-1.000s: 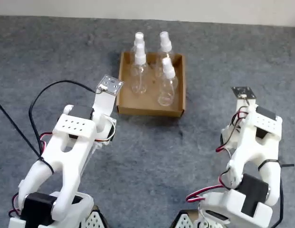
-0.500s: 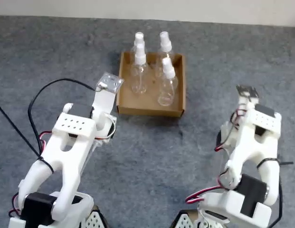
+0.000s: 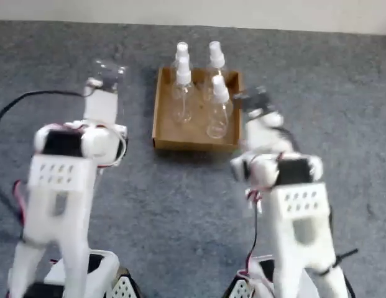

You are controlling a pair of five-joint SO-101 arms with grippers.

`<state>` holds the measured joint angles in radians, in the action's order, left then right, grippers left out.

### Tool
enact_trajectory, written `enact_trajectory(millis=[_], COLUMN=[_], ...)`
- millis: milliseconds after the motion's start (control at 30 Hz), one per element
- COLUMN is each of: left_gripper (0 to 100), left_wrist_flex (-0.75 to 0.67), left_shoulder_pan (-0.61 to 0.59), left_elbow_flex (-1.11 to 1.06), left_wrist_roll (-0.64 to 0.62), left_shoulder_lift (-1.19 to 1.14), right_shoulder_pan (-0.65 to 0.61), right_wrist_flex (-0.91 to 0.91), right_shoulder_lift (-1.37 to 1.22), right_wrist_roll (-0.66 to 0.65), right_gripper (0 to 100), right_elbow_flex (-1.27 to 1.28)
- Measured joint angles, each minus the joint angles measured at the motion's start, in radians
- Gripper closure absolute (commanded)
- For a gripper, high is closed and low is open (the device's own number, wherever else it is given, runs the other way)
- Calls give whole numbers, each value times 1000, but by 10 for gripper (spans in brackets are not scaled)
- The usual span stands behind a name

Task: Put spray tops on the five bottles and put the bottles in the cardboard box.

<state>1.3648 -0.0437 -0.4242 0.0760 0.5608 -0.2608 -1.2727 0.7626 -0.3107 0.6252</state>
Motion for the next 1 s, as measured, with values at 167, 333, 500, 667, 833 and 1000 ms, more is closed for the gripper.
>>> enact_trajectory(millis=[167,333,500,667,833,1000], left_gripper=[996,996,996,996,996,996], left_wrist_flex=[58,68,0,-110,-193,-325], left_shoulder_pan=[0,-5,-5,-5,-5,-5], left_elbow_flex=[60,152,173,132,15,-133], left_wrist_roll=[-20,-101,-219,-358,-422,-422], left_shoulder_lift=[252,440,523,589,657,684], right_shoulder_pan=[-284,-483,-640,-763,-802,-812], right_wrist_flex=[20,207,428,552,598,601], right_shoulder_lift=[183,282,295,295,296,305], right_wrist_roll=[3,8,8,8,8,8], right_gripper=[996,996,996,995,995,995], right_elbow_flex=[91,278,453,517,522,522])
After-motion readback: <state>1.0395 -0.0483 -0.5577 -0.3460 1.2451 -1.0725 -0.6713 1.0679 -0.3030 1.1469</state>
